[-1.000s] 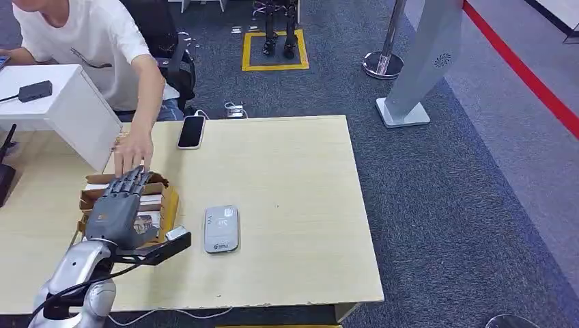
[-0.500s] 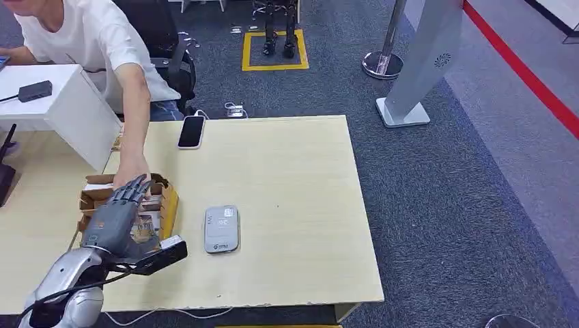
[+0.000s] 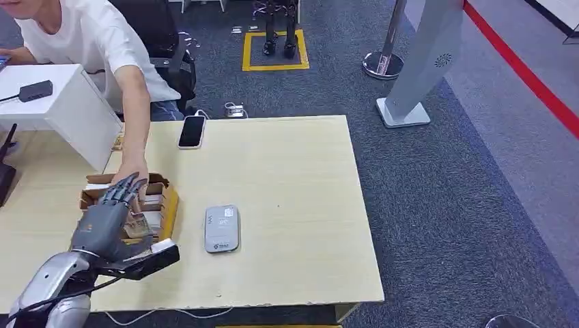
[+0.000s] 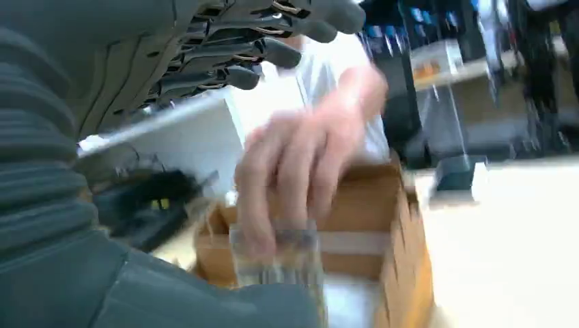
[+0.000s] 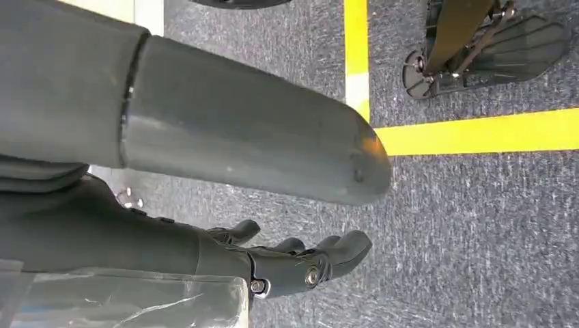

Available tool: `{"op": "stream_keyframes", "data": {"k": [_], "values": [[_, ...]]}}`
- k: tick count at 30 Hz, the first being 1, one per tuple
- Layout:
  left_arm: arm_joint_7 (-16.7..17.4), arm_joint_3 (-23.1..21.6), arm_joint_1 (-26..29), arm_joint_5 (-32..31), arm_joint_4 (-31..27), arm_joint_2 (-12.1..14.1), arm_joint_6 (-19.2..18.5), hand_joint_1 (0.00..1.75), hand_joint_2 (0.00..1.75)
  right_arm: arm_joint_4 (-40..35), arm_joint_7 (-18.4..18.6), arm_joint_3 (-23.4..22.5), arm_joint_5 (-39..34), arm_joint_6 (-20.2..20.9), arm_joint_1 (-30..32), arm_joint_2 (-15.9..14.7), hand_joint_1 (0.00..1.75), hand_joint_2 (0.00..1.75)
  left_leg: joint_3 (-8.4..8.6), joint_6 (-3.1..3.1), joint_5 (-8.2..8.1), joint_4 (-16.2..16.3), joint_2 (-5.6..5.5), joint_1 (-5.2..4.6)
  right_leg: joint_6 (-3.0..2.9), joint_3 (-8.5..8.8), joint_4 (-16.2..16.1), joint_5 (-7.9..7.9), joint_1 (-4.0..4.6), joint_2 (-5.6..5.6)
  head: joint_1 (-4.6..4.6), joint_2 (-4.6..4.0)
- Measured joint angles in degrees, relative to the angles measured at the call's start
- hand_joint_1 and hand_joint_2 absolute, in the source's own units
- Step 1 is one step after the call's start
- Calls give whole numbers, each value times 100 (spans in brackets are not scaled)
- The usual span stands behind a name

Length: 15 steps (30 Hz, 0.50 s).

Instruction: Pass the card to the sensor for recognition and then transmit it.

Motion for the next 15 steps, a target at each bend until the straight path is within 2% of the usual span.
{"op": "stream_keyframes", "data": {"k": [2, 5, 7, 10, 15], "values": [[159, -43, -282, -390, -102, -152, 157, 0, 175, 0, 26, 0, -48, -7, -1, 2, 0, 0, -2, 0, 0, 1, -4, 0, 3, 7, 0, 3, 0, -5, -2, 0], [221, -105, -578, -537, -219, -335, 150, 0, 175, 0, 26, 0, -55, -7, -7, 4, 0, 0, 2, 1, 0, 1, 6, 0, 4, 8, 0, 7, -1, 4, -2, 0], [210, -111, -649, -607, -271, -421, 202, 0, 175, 0, 28, 0, -55, -7, 1, 7, 0, 0, 5, 1, 0, 3, 11, 0, 2, 4, 0, 8, -1, 9, -2, 0], [131, -111, -812, -857, -404, -632, 485, 0, 175, 0, 35, 0, -17, -7, -2, 7, 0, 0, -1, 1, 1, 4, 1, 1, 1, 2, 0, 8, 1, 3, -2, 0], [170, -111, -1211, -1210, -629, -868, 351, 0, 175, -4, 35, 0, 33, 4, -2, 22, 0, 0, -1, 3, 2, 3, 3, 0, 1, 3, 1, 8, 0, 4, -2, 0]]}}
